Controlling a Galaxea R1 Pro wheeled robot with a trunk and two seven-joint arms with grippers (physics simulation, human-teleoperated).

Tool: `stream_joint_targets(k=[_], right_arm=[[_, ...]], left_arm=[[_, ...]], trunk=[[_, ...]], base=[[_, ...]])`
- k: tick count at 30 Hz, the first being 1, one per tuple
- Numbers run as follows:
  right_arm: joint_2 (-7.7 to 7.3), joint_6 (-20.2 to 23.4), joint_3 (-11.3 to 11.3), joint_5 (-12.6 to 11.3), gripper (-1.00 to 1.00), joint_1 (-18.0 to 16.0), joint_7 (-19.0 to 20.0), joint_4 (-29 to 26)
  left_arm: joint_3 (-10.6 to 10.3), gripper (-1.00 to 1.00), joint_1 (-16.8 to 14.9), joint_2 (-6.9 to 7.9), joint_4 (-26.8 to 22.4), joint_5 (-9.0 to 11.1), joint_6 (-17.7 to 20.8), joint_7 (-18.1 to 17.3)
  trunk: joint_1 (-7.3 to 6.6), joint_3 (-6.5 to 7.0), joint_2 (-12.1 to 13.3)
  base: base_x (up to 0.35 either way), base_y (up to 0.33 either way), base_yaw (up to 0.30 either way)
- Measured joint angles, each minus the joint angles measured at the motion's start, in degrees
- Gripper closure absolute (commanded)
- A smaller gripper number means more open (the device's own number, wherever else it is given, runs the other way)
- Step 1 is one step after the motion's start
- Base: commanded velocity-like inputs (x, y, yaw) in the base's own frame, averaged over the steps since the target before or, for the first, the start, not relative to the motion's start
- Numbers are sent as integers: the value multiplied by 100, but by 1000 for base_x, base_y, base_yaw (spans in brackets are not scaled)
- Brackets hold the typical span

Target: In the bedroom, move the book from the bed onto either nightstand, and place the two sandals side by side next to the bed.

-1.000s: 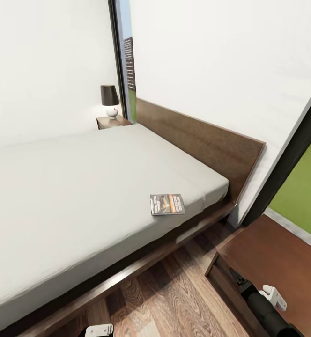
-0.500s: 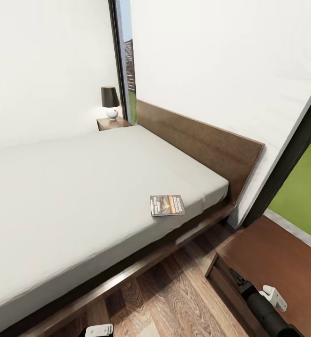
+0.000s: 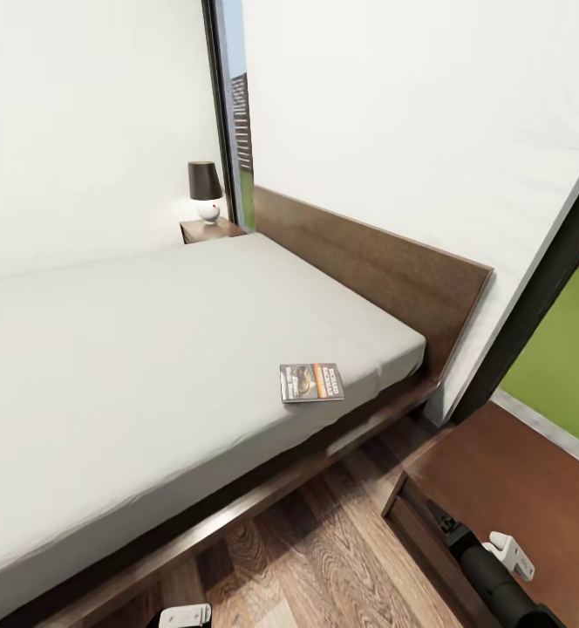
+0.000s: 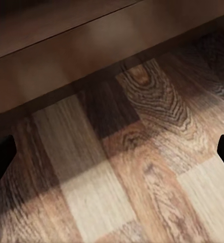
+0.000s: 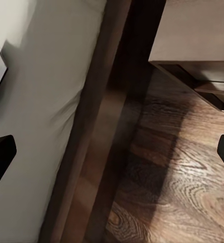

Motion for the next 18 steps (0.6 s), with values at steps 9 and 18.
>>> stream_joint_targets(k=[9, 18], right_arm=[[0, -6, -9, -8, -100, -1, -2, 0], [0, -2, -9, -8, -100, -1, 0, 0]], left_arm=[[0, -100, 0, 0, -4, 0, 1, -9], [0, -100, -1, 0, 0, 0, 0, -9]], trunk=[[175, -92, -319], [373, -171, -680]], base=[[0, 0, 0], [0, 0, 0]])
